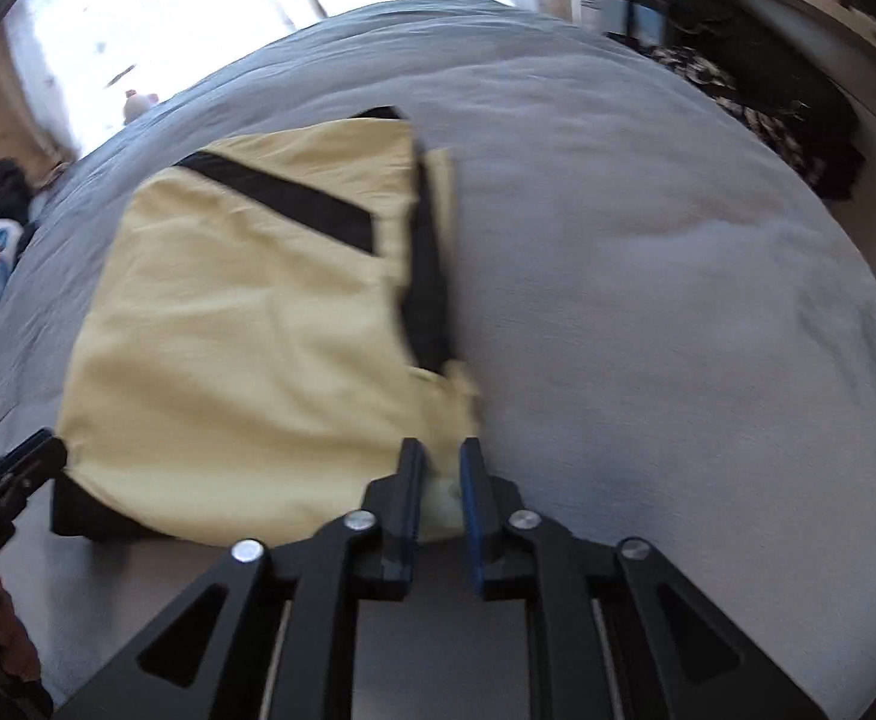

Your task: Fold large clothes

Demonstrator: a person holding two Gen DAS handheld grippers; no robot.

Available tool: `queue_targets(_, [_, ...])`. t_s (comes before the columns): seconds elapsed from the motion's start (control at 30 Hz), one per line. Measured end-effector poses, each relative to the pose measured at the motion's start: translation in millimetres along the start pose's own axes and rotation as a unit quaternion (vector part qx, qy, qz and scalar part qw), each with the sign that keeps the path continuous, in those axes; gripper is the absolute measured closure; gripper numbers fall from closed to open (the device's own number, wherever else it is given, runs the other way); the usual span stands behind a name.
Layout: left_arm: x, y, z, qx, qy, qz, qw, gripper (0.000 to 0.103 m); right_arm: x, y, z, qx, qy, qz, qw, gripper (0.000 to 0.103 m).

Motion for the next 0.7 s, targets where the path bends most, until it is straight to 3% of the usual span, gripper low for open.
queue_targets(0.1, [3.6, 16.2, -2.6, -0.038, 0.009, -0.03, 0.9988, 0.058, -2.3, -8.7, 1.3, 0.022, -0.001, 0.014, 1.0, 0.077])
queue_targets(0.27, [-3.7, 12.5, -2.6, -0.031, 0.008, -0.017, 0.9993, 0.058, -7.0, -3.3, 1.5, 0.013, -0.004, 0.009, 1.0, 0.077])
queue_targets(0.4, [-13.1, 13.7, -4.4, -0.039, 0.014, -0.009, 0.9991, 0.042, -14.0, 3.9, 3.6, 0.016, -0.01, 0.019, 1.0, 0.077])
queue_targets(0.53, [-23.0, 13.3, -3.7, -0.047, 0.011, -0.002, 0.9988, 0.039, -24.7, 8.8, 1.4, 0.024, -0.01, 0.035, 0.999, 0.077])
queue_targets(0.7, [-43.2, 10.8, -7.7, -0.048, 0.003, 0.008, 0.9988, 0.038, -43.3, 15.0, -10.3, 0.042, -0.008, 0.055, 0.998, 0.057])
Point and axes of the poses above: each gripper's, at about its wrist camera, not at the fingertips, and x roughly the way its jaws point, y to its left, z to its top, the point moved 1 cm from there along x, roughly the way its jaws point, and after that the axes turned 3 degrees about x, right-handed, at the moved point
